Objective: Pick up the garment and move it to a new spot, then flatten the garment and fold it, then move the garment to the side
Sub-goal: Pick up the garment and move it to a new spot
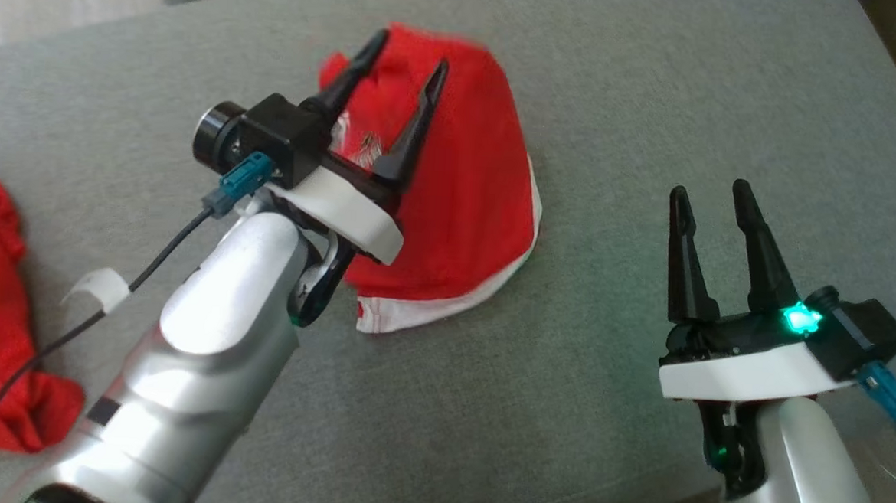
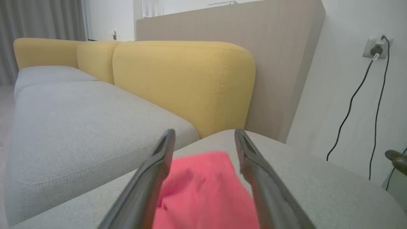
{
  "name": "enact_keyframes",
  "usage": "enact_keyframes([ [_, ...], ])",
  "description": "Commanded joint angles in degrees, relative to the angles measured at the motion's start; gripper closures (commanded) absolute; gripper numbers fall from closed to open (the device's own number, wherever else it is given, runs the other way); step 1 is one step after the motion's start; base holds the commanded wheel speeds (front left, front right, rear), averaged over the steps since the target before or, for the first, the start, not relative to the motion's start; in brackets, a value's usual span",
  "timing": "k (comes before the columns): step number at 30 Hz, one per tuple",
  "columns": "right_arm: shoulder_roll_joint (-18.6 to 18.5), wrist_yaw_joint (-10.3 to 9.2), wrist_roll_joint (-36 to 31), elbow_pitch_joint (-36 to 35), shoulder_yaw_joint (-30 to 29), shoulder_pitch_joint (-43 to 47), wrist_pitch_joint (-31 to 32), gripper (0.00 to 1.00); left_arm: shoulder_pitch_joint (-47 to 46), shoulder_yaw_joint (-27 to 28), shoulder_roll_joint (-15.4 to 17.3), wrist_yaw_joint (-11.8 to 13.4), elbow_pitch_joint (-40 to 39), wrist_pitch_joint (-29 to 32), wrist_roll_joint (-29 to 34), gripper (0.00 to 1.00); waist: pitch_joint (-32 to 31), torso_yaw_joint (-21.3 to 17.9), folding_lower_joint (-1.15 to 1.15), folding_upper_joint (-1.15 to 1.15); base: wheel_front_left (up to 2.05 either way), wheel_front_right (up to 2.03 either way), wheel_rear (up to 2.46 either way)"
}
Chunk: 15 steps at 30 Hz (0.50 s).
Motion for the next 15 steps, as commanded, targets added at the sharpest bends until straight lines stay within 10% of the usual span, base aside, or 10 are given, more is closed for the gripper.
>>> enact_keyframes([
  [1,-0.2,-0.04,0.3,-2.3,0.9,-1.4,-0.6,0.00,-4.0,1.5,1.0,-0.1,-0.3,-1.7,1.2,0.00,1.1,-0.9,-0.01,0.00,0.00,0.00,0.00],
  [15,-0.2,-0.04,-3.7,-1.6,-2.4,0.6,-0.6,0.00,5.2,8.7,4.5,2.2,-0.8,-6.2,1.7,0.00,-3.6,9.5,-0.01,0.00,0.00,0.00,0.00],
])
